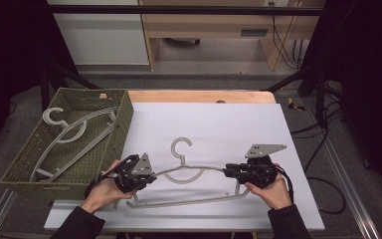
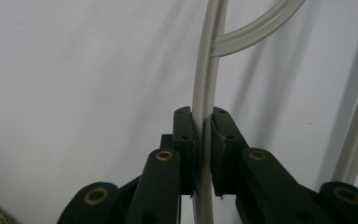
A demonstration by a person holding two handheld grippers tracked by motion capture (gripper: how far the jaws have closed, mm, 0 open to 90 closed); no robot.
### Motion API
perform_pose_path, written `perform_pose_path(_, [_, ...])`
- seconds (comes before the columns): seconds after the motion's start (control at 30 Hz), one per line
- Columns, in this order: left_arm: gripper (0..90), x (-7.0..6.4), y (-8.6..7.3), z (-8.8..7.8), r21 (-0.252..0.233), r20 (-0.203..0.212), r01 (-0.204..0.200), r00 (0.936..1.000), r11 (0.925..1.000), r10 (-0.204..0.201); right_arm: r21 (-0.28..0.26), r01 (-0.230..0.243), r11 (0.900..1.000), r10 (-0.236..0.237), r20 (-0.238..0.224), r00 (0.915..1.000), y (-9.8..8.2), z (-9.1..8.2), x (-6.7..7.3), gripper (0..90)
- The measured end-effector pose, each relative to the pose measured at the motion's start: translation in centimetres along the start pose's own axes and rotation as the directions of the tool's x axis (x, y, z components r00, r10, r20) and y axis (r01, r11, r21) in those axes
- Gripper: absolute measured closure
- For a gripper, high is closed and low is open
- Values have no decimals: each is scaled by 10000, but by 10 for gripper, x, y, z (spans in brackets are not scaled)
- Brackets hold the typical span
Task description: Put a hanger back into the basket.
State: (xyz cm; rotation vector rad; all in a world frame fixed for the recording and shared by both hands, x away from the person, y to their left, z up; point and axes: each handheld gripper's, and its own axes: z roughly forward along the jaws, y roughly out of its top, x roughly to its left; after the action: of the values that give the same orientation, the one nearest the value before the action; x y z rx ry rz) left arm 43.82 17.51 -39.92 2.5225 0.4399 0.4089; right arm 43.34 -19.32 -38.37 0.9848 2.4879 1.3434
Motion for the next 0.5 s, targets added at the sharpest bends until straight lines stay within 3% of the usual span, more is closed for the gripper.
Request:
perform_pose_path(0.1, [818,-2,0,1,33,-75,299,9995,9995,-299,-426,144,9990,-129,346,9993,0,-1,0,692])
perform_pose_path(0.27, [818,-3,0,1,-132,-546,987,9936,9950,-993,-1366,278,9902,-138,1026,9946,-1,-8,-2,575])
perform_pose_path(0.37, [818,-3,1,-1,-172,-784,1305,9882,9913,-1315,-2048,235,9785,118,1694,9855,-3,-16,-5,490])
perform_pose_path(0.5, [818,-1,2,-4,-204,-1108,1646,9799,9862,-1658,-2652,221,9640,368,2153,9759,-7,-25,-10,362])
